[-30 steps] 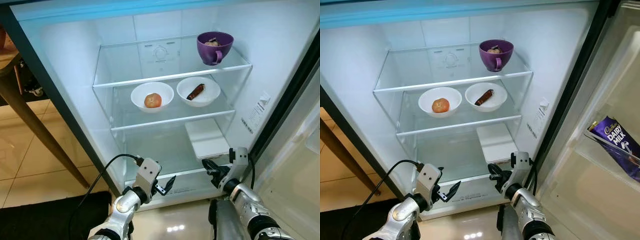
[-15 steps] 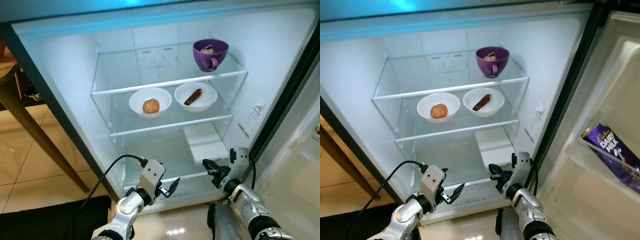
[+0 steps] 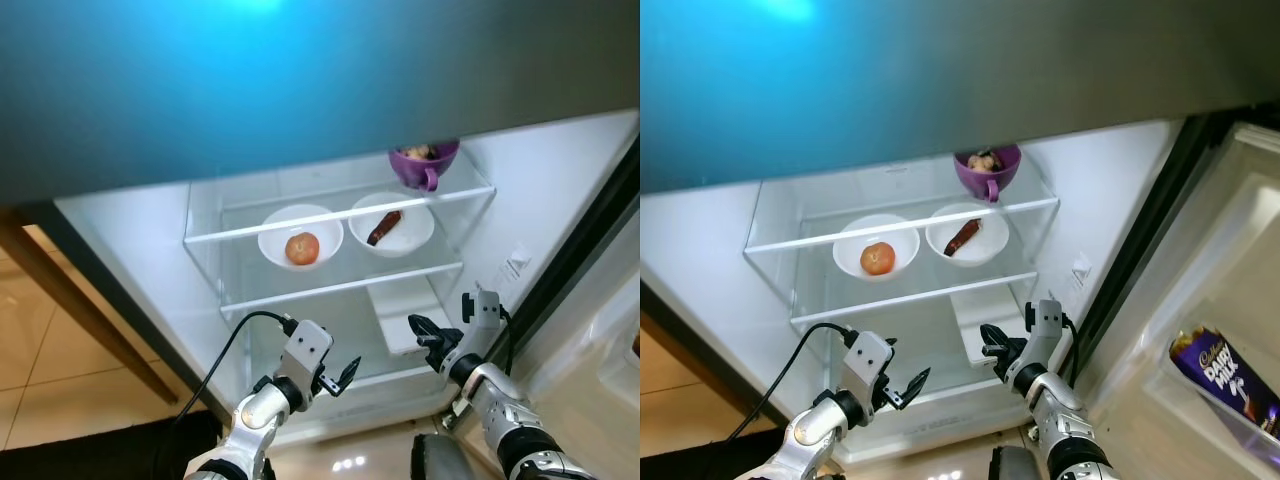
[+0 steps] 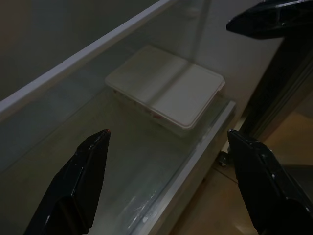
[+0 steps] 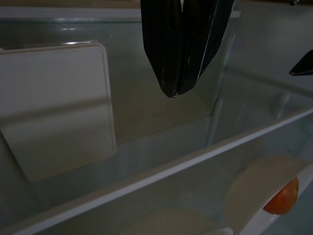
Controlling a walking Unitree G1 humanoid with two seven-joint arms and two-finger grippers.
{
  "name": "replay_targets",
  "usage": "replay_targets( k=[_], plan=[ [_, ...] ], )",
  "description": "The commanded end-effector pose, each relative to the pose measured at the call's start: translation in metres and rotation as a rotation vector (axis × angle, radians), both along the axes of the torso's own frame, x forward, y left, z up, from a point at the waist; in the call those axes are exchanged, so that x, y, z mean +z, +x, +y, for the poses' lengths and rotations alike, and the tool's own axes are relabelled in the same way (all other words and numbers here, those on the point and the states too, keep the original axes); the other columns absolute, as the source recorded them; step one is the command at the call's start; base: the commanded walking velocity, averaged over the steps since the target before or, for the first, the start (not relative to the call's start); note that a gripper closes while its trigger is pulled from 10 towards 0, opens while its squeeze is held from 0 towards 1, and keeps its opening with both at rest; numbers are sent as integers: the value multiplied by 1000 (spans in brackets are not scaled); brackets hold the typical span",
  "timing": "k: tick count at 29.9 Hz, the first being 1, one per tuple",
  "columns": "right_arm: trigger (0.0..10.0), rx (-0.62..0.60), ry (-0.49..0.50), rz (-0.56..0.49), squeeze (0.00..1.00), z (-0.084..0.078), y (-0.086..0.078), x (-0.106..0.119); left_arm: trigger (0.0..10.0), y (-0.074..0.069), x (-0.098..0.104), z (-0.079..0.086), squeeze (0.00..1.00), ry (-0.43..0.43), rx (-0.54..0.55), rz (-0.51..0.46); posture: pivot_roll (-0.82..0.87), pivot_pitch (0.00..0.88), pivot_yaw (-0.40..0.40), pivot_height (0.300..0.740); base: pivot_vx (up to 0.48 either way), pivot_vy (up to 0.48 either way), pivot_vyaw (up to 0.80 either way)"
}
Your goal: Restocking fridge
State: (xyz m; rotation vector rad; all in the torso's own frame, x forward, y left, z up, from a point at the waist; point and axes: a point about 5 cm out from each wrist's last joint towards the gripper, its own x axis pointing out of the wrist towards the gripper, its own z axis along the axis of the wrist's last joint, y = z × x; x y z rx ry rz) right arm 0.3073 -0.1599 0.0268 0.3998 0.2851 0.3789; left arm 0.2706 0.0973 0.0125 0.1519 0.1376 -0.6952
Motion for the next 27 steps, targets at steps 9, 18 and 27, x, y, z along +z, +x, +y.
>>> replay_targets(
  k=[9, 18, 27],
  plan=[
    [10000, -2, 25, 22, 0, 0, -6, -6, 10000, -7, -11, -8, 0, 50, -40, 61, -9, 45, 15, 605, 0, 0, 0],
    [10000, 2, 34, 10, 0, 0, -5, -5, 10000, -10, -12, -17, 0, 71, -87, 61, -11, 38, 16, 619, 0, 0, 0],
    [10000, 7, 37, 0, 0, 0, -5, -4, 10000, -11, -12, -21, 0, 82, -100, 61, -12, 33, 16, 654, 0, 0, 0]
  ],
)
